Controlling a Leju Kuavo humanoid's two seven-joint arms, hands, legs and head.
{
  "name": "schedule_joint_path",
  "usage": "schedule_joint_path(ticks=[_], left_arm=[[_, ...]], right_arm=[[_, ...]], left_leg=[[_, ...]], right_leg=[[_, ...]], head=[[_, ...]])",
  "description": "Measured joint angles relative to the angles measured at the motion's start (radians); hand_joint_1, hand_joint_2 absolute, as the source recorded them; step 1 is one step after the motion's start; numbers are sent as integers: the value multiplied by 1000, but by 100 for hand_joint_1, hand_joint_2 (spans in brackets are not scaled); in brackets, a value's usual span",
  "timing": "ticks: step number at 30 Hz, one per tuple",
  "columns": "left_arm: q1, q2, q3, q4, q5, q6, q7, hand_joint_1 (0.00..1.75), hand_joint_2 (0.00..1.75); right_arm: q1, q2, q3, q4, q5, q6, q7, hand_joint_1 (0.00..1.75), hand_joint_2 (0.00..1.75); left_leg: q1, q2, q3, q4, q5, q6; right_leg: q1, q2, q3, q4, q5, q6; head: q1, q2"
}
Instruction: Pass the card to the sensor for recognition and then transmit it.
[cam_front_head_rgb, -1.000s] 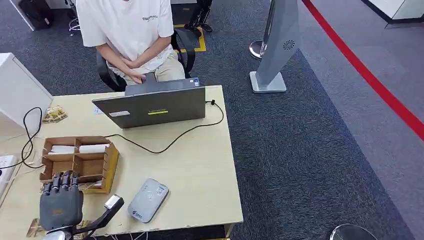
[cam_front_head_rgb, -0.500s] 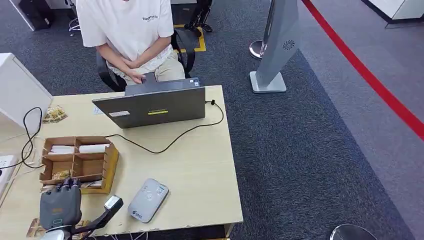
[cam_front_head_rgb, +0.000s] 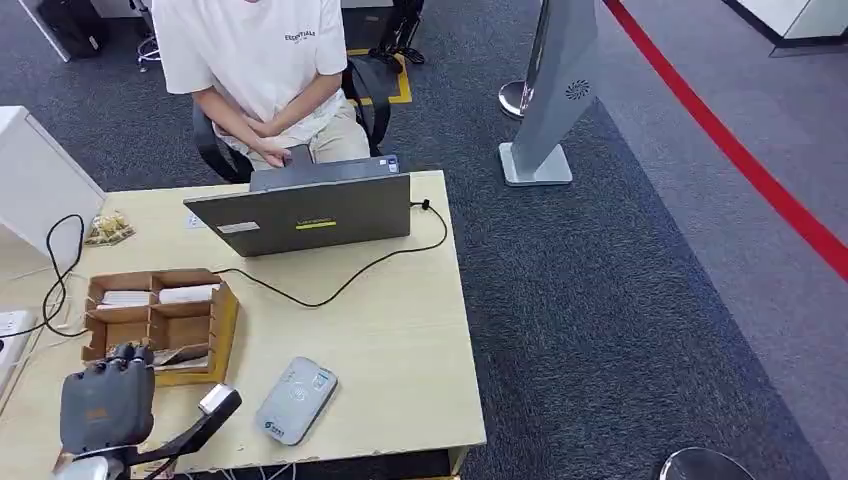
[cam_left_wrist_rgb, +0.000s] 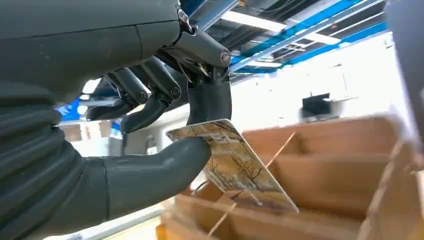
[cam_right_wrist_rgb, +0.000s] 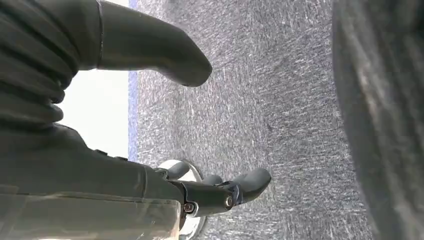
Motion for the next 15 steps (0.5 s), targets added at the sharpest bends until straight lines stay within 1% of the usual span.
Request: schedule_joint_path(ticks=[2,4,5,6,9,11,13,14,15], left_arm=[[-3,28,-26,-58,34,-53,-3,175,175],[-19,70,-54,-117,80,-124,-3,175,175],[-27,87,-62,-135,97,-147,-4,175,175],[-47,115,-73,-167,152,-203,-12,175,175],[-94,199,-81,-218,278,-299,-42,175,175],[-154,236,-82,-232,291,-318,-44,175,175],[-232,247,-82,-233,243,-311,-29,175,175],[-274,246,-85,-232,211,-295,-18,175,175],[-306,243,-91,-230,162,-253,-7,175,175]], right_arm=[[1,0,-2,0,-3,0,-2,0,175],[2,0,-4,0,-4,0,-3,0,175],[2,0,-5,0,-3,0,-4,0,175],[2,0,-6,0,-3,0,-4,0,175],[3,0,-9,0,0,2,-5,0,175],[3,0,-9,0,3,3,-6,0,175],[1,0,-9,0,15,7,-6,0,175],[-1,0,-9,0,22,9,-7,0,175],[-3,0,-9,0,30,13,-10,0,175]], left_leg=[[0,0,0,0,0,0],[0,0,0,0,0,0],[0,0,0,0,0,0],[0,0,0,0,1,-1],[1,0,1,0,1,-2],[1,-1,0,0,2,-2],[1,-2,0,0,3,-1],[1,-2,0,0,3,-1],[1,-2,0,0,4,-1]], right_leg=[[0,0,0,0,0,0],[0,0,0,0,0,0],[0,0,0,0,0,0],[0,0,0,0,0,0],[1,0,-1,1,1,-2],[1,-1,-2,1,1,-2],[1,-2,-2,1,1,-2],[1,-3,0,1,2,-2],[0,-2,0,1,3,-2]], head=[[0,0],[0,0],[0,0],[0,0],[0,0],[0,0],[0,0],[0,0],[0,0]])
